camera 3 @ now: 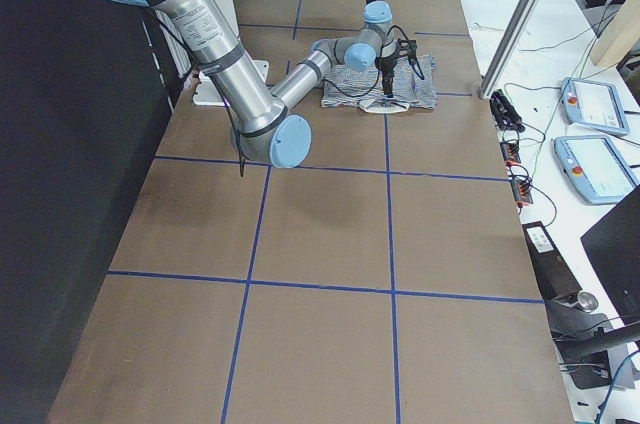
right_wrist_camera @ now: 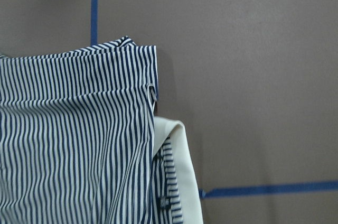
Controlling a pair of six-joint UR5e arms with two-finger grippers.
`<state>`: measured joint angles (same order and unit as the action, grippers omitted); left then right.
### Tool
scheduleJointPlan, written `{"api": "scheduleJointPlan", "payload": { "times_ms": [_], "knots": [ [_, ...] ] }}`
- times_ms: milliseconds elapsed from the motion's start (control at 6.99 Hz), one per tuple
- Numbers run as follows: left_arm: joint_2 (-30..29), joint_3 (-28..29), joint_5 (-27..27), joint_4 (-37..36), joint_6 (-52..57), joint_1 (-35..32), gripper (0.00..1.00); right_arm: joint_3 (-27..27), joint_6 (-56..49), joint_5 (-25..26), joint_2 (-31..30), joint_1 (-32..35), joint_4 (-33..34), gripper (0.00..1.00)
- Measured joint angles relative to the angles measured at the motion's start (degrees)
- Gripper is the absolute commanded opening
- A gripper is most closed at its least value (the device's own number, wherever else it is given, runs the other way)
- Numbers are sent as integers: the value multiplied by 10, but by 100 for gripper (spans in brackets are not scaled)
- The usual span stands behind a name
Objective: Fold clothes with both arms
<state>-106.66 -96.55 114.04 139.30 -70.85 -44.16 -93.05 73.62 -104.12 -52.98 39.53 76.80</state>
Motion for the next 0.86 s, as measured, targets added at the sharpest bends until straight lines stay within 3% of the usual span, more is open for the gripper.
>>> {"api": "scheduleJointPlan", "payload": {
  "times_ms": [286, 573, 859],
  "knots": [
    [43, -52, -92, -1, -125, 86, 68, -91, 115, 71, -52, -60, -5, 100],
    [50, -51, -159, -7, -182, 149, 62, -117, 141, 94, -65, -78, -7, 100],
    [39, -34, -186, -17, -209, 179, 60, -119, 144, 96, -67, -79, -8, 100]
  ]
}}
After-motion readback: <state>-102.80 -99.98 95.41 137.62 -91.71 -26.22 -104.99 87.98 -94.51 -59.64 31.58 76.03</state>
